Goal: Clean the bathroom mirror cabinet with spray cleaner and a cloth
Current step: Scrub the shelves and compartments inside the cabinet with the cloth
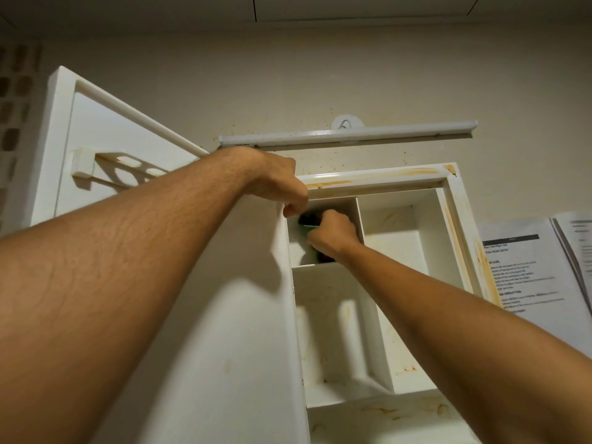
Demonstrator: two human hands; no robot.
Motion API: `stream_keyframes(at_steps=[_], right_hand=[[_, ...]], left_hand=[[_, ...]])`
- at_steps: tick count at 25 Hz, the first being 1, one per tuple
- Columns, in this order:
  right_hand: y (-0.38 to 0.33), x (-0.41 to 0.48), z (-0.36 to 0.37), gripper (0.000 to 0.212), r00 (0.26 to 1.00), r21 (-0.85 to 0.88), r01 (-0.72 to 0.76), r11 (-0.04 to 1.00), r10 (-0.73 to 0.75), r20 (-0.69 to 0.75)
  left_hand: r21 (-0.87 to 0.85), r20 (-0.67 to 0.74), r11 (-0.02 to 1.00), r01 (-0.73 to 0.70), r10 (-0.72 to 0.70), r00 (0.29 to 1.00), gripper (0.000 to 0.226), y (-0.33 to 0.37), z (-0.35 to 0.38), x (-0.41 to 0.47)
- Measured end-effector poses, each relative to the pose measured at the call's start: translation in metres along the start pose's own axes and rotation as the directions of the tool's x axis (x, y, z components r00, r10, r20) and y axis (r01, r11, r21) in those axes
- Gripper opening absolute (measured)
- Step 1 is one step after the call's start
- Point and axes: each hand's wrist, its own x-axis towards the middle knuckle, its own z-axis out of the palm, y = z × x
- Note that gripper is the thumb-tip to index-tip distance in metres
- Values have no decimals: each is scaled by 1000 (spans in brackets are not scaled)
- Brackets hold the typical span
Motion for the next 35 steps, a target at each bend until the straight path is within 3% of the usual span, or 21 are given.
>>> stream_keyframes(at_steps=[2,4,7,11,13,15,17,20,21,23,26,28,29,33,35], right_hand=[[-10,-5,10,24,998,178,-26,984,36,-51],[-21,-9,18,21,996,216,-10,976,29,-83],[-27,-10,17,19,981,-84,188,979,-191,-32],[-24,-6,6,14,884,-486,464,741,-426,195],[-19,-1,-1,13,814,-602,570,560,-484,321],[-8,7,-10,26,767,-672,616,411,-510,390],[2,10,-13,31,808,-697,542,469,-517,281],[9,5,-3,26,939,-436,284,854,-340,-55],[6,4,2,26,961,-330,220,918,-263,-91],[0,2,5,28,950,-336,268,903,-306,-65],[-5,3,1,35,836,-540,521,661,-524,164],[-6,6,-4,37,780,-649,582,490,-561,277],[-7,5,-4,37,786,-676,569,469,-552,279],[-16,-4,5,33,891,-588,413,696,-442,102],[-24,-11,11,29,917,-541,368,756,-392,76]], left_hand=[[-3,-1,1000,0,0,1000,76,1,1,0],[-7,-11,1000,-9,9,1000,67,1,0,-1],[-17,-17,1000,-14,13,1000,59,4,-2,-6],[-13,-13,1000,-5,5,1000,54,6,-3,-11],[-14,-13,1000,-1,1,1000,58,5,-2,-13],[-25,-10,1000,0,0,1000,64,6,-1,-14],[-28,-4,1000,-7,7,1000,66,5,-1,-13],[-44,-4,999,-10,10,1000,62,5,-2,-10],[-47,-5,999,-11,10,1000,60,5,-2,-10],[-56,-10,998,-5,5,1000,55,5,-3,-11],[-48,-16,999,-3,3,1000,55,5,-3,-11],[-36,-12,999,1,-2,1000,62,6,-2,-11],[-33,-13,999,1,-2,1000,62,6,-2,-11],[-20,-25,1000,-2,2,1000,58,8,-3,-13],[-30,-16,1000,-3,2,1000,63,8,-3,-15]])
